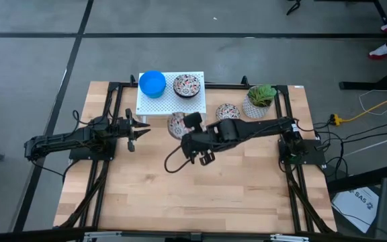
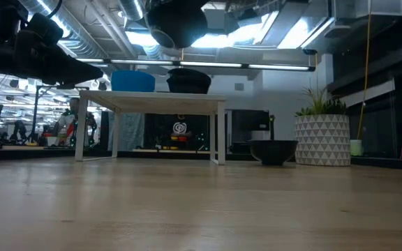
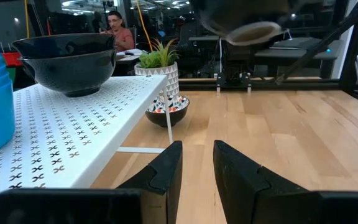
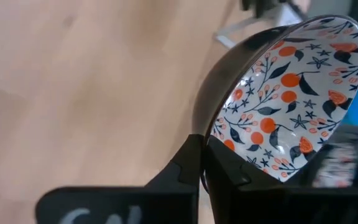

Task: Pick & Place Mini bowls
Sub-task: Stack the patterned black bowl on the patterned black bowls on the shelf

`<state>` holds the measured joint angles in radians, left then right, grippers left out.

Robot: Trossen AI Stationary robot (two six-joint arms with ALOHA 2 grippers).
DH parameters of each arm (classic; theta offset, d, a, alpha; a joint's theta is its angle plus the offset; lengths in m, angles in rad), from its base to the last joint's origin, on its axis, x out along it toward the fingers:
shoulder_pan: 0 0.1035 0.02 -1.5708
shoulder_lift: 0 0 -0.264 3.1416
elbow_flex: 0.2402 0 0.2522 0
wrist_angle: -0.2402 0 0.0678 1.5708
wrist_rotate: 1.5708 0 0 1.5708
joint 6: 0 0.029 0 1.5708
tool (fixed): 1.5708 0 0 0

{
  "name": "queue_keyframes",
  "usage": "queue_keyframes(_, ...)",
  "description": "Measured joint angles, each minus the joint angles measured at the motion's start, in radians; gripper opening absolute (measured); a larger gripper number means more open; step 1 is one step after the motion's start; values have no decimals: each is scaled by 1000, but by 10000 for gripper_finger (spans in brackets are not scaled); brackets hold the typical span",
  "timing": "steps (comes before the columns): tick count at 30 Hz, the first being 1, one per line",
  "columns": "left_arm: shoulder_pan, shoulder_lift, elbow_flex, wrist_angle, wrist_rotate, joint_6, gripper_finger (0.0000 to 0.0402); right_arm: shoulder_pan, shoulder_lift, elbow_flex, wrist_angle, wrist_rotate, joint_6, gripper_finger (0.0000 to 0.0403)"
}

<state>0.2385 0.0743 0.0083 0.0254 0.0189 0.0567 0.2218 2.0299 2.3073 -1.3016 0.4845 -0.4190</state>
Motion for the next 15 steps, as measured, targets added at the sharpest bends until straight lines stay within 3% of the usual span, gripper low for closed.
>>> queue_keyframes(8, 0, 0, 0, 0, 0, 0, 86, -63, -1, 8, 22, 101, -202, 16)
queue_keyframes(15, 0, 0, 0, 0, 0, 0, 86, -123, -1, 8, 104, 258, -406, 16)
